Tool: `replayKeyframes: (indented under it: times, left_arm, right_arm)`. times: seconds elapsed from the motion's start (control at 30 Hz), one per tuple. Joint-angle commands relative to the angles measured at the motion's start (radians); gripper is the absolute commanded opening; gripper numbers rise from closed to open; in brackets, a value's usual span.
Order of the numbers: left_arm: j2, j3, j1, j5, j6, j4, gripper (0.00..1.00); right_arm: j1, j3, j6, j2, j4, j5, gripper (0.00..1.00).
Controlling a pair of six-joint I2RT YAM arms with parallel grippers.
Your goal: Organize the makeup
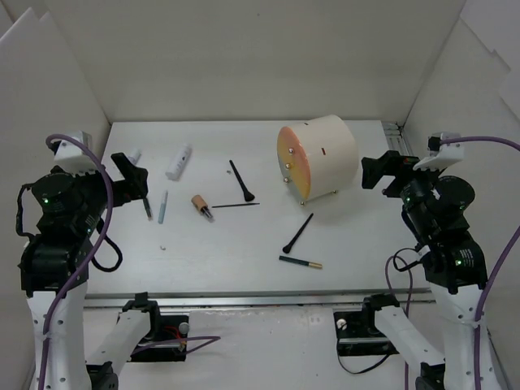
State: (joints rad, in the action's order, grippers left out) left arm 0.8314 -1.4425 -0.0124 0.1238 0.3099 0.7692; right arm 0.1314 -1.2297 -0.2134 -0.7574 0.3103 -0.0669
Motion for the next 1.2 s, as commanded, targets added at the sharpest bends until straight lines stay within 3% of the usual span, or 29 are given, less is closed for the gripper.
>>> replayKeyframes:
  times: [0.0,0.17,0.33,0.47,0.5,0.57,0.63,0.87,0.97,1.17]
  left_arm:
    - [0.017,-0.047,-0.003,0.022,0.018,-0.025,0.99]
    - [0.028,-0.026,-0.003,0.1,0.018,-0.05,0.99]
    - [0.06,0.037,-0.003,0.324,0.07,-0.172,0.99]
    - [0.139,0.135,-0.003,0.52,0.31,-0.388,0.85]
    - [0.161,0.161,-0.014,0.602,0.366,-0.53,0.83]
    - [0.228,0.24,-0.044,0.648,0.479,-0.666,0.77]
    - [0.28,0.255,-0.086,0.659,0.586,-0.806,0.76]
    - [0.558,0.09,-0.297,0.563,0.636,-0.864,0.67]
    - [0.664,0.071,-0.331,0.547,0.722,-1.017,0.61]
    - [0.879,-0.022,-0.382,0.521,0.863,-1.136,0.5]
  right_arm:
    - [-0.004,0.006,-0.018,-0.02,-0.077,-0.001,0.98]
    - [-0.001,0.018,-0.024,-0.025,-0.077,-0.005,0.98]
    - [-0.004,0.033,-0.021,-0.048,-0.08,-0.014,0.98]
    - [-0.004,-0.011,-0.033,-0.118,-0.079,0.004,0.98]
    - [-0.007,-0.019,-0.052,-0.149,-0.08,0.004,0.98]
    - [-0.006,-0.034,-0.078,-0.183,-0.097,0.007,0.98]
    - [-0.006,-0.048,-0.116,-0.233,-0.108,0.004,0.98]
    - [-0.013,-0.073,-0.142,-0.327,-0.114,-0.053,0.98]
    - [-0.018,-0.062,-0.132,-0.33,-0.114,-0.037,0.98]
    - [-0.036,-0.03,-0.119,-0.293,-0.111,-0.01,0.98]
